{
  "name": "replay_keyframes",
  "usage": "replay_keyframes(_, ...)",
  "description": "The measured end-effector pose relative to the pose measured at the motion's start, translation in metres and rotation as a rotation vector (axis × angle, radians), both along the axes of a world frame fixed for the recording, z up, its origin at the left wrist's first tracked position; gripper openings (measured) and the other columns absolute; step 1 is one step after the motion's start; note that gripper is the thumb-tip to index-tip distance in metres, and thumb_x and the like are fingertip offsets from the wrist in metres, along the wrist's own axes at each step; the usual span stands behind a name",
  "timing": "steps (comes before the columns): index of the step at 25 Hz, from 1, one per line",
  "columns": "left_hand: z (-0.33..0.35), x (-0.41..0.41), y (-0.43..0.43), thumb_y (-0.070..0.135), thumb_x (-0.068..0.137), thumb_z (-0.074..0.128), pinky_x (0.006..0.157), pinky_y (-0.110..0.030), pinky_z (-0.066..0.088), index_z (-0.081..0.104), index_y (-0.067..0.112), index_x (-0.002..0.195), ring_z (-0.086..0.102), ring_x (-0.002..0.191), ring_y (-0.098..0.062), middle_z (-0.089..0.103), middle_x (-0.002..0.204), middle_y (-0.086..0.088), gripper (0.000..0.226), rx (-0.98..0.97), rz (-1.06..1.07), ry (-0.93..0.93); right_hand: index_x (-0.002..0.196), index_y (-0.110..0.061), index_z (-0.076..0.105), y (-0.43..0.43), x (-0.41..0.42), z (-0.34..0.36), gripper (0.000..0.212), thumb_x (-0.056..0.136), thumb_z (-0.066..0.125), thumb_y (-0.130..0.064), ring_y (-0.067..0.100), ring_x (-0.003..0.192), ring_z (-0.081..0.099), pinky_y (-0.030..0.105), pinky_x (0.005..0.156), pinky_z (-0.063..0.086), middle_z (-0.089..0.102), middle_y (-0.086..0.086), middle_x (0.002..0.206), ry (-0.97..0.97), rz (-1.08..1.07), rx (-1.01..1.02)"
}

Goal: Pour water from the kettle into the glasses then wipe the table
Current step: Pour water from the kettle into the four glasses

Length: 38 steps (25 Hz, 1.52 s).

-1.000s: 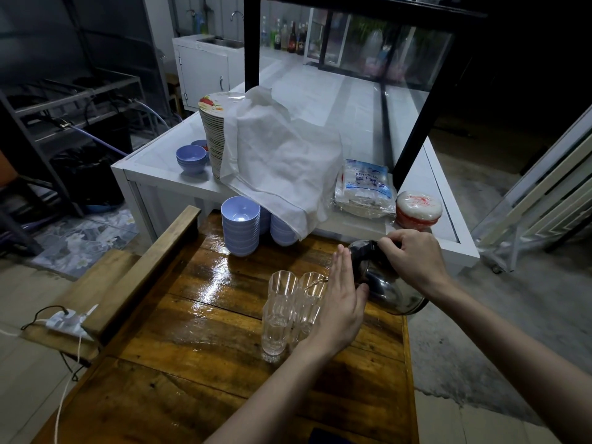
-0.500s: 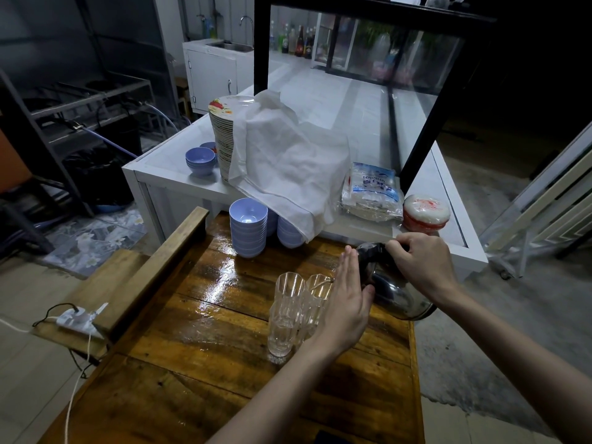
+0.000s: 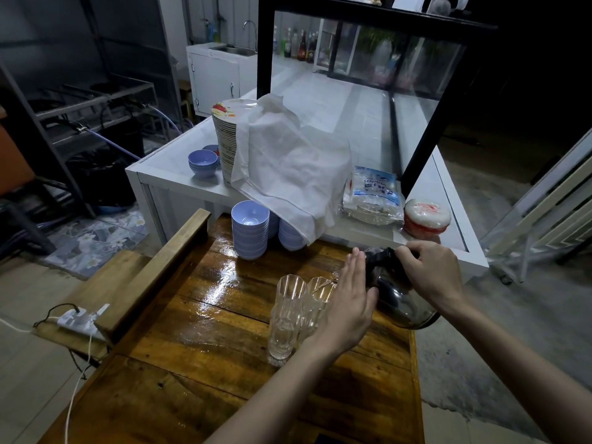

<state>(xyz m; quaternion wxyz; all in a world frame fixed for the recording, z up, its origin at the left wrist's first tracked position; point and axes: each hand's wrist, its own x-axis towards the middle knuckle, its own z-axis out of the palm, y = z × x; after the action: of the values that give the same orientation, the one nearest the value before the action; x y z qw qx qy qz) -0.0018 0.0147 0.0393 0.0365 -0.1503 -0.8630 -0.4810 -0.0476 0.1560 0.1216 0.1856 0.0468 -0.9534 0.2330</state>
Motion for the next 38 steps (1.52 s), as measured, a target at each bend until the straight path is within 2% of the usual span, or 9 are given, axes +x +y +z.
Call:
replay_keyframes(3,0.008,-0.003,-0.002,0.027,0.103,0.031,0.12,-0.027,-0.003,0.0,0.012,0.153,-0.012,0.146,-0.007,-0.005,0.162,-0.001,0.06,-0.044,-0.043,0.004,0.059,-0.007,0.066,0.008,0.006,-0.012,0.037,0.088,0.056,-0.028,0.025,0.059,0.059,0.027,0.053,0.038,0.064,0.01,0.057,-0.075,-0.138,-0.139)
replay_keyframes(6,0.015,-0.005,-0.002,0.024,0.103,0.033,0.12,-0.026,-0.002,0.007,0.01,0.153,-0.006,0.147,-0.01,0.002,0.162,-0.004,0.058,-0.063,-0.065,0.028,0.057,-0.005,0.061,0.013,0.011,-0.02,0.038,0.088,0.055,-0.026,0.025,0.059,0.056,0.033,0.054,0.038,0.059,0.007,0.054,-0.141,-0.231,-0.294)
replay_keyframes(9,0.018,-0.006,-0.005,0.022,0.103,0.035,0.12,-0.026,0.0,0.013,0.009,0.152,-0.001,0.147,-0.011,0.008,0.161,-0.005,0.056,-0.052,-0.055,0.062,0.052,-0.006,0.054,0.011,0.015,-0.024,0.041,0.088,0.055,-0.027,0.022,0.056,0.05,0.034,0.053,0.035,0.052,0.004,0.05,-0.152,-0.245,-0.393)
replay_keyframes(11,0.02,-0.006,-0.01,0.022,0.103,0.035,0.118,-0.02,-0.003,0.013,0.01,0.152,-0.001,0.147,-0.01,0.008,0.161,-0.005,0.055,-0.043,-0.038,0.09,0.054,-0.005,0.057,0.006,0.013,-0.021,0.041,0.088,0.055,-0.028,0.021,0.055,0.05,0.033,0.053,0.035,0.055,0.005,0.052,-0.14,-0.211,-0.401)
replay_keyframes(13,0.019,-0.005,-0.016,0.021,0.103,0.035,0.116,-0.017,-0.004,0.012,0.011,0.152,-0.004,0.146,-0.007,0.006,0.161,-0.003,0.055,-0.033,-0.011,0.111,0.059,-0.005,0.065,-0.002,0.01,-0.015,0.038,0.089,0.056,-0.026,0.022,0.056,0.053,0.031,0.052,0.036,0.062,0.009,0.057,-0.13,-0.162,-0.369)
replay_keyframes(17,0.008,-0.003,-0.025,0.025,0.103,0.033,0.119,-0.022,-0.002,0.006,0.015,0.153,-0.009,0.146,-0.004,0.0,0.161,0.002,0.058,0.008,0.05,0.081,0.065,-0.008,0.073,-0.019,-0.002,-0.004,0.032,0.088,0.06,-0.025,0.025,0.063,0.063,0.035,0.058,0.046,0.069,0.011,0.063,-0.088,-0.042,-0.247)
replay_keyframes(22,-0.001,0.0,-0.03,0.027,0.103,0.032,0.12,-0.024,-0.001,-0.002,0.021,0.152,-0.012,0.145,-0.001,-0.007,0.161,0.007,0.06,0.079,0.116,0.01,0.055,-0.022,0.061,-0.037,-0.013,0.005,0.033,0.087,0.059,-0.026,0.023,0.058,0.06,0.032,0.056,0.042,0.063,0.001,0.057,-0.066,0.071,-0.081)
replay_keyframes(28,-0.005,0.0,-0.036,0.028,0.103,0.034,0.118,-0.02,0.0,-0.002,0.023,0.152,-0.01,0.145,0.001,-0.006,0.161,0.008,0.061,0.11,0.16,-0.016,0.065,-0.01,0.073,-0.047,-0.021,0.006,0.034,0.084,0.055,-0.031,0.021,0.058,0.064,0.037,0.06,0.053,0.069,0.004,0.06,-0.047,0.14,-0.015)
replay_keyframes(38,-0.007,0.001,-0.043,0.032,0.104,0.033,0.12,-0.027,0.003,-0.009,0.026,0.15,-0.012,0.145,0.0,-0.01,0.161,0.008,0.063,0.121,0.16,0.003,0.07,-0.002,0.072,-0.058,-0.031,0.007,0.051,0.078,0.043,-0.043,0.028,0.061,0.064,0.037,0.069,0.051,0.07,0.013,0.063,0.007,0.185,0.121)
